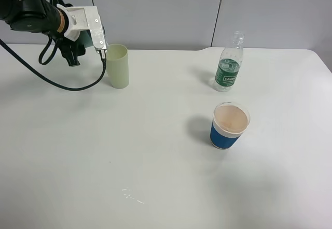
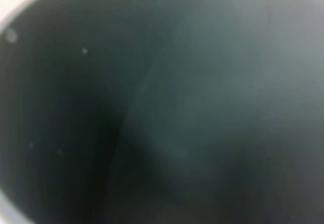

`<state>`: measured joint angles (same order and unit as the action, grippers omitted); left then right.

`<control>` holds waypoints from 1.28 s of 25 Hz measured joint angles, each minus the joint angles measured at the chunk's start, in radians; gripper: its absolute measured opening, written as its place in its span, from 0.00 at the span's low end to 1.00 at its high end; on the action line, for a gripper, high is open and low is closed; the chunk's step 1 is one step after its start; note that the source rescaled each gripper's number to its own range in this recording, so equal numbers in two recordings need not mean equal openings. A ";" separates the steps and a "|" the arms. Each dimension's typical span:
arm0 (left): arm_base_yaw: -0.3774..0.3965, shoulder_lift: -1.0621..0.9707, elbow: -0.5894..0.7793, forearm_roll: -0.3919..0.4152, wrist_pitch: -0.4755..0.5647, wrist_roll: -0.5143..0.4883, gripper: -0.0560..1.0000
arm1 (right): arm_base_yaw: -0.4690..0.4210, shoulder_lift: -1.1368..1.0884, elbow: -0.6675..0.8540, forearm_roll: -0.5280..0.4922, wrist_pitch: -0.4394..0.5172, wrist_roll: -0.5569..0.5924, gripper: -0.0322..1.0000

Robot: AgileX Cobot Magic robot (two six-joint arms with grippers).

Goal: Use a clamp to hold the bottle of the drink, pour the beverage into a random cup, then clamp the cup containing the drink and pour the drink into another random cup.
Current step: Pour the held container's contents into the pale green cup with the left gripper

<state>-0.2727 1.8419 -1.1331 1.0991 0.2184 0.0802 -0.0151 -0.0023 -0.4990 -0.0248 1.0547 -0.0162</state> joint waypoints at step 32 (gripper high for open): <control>-0.030 0.000 0.000 0.164 0.009 -0.020 0.06 | 0.000 0.000 0.000 0.000 0.000 0.000 0.85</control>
<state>-0.3023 1.8419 -1.1331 1.2628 0.2270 0.0604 -0.0151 -0.0023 -0.4990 -0.0248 1.0547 -0.0162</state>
